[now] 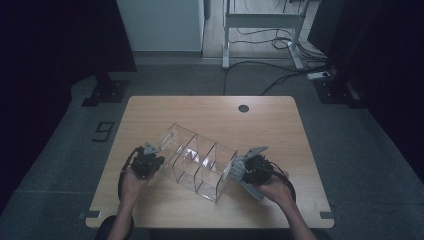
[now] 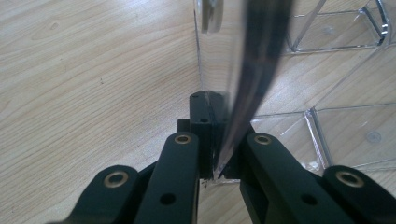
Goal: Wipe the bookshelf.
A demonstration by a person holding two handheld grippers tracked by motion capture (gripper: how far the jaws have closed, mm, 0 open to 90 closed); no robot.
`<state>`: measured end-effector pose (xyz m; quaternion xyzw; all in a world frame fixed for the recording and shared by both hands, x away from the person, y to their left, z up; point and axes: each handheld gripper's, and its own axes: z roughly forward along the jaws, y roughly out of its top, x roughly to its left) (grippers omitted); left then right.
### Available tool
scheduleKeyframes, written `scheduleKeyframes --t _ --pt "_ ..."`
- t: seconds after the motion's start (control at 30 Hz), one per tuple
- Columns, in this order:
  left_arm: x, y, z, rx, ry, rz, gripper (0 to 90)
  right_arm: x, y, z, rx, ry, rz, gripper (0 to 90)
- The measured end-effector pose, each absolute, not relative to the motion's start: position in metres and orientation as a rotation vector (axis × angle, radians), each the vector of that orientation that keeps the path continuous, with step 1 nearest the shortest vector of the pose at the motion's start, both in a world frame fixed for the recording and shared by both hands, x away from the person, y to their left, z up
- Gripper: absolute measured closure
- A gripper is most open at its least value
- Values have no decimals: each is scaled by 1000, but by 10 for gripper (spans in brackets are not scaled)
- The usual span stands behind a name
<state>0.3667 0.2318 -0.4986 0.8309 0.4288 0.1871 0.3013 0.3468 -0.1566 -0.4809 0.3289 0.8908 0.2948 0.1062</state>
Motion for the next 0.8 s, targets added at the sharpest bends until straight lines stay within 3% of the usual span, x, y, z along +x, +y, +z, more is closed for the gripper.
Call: scheduleKeyframes --t 0.8 --pt "367 231 -499 2198 1155 494 862 359 -149 -505 974 2643 735 653"
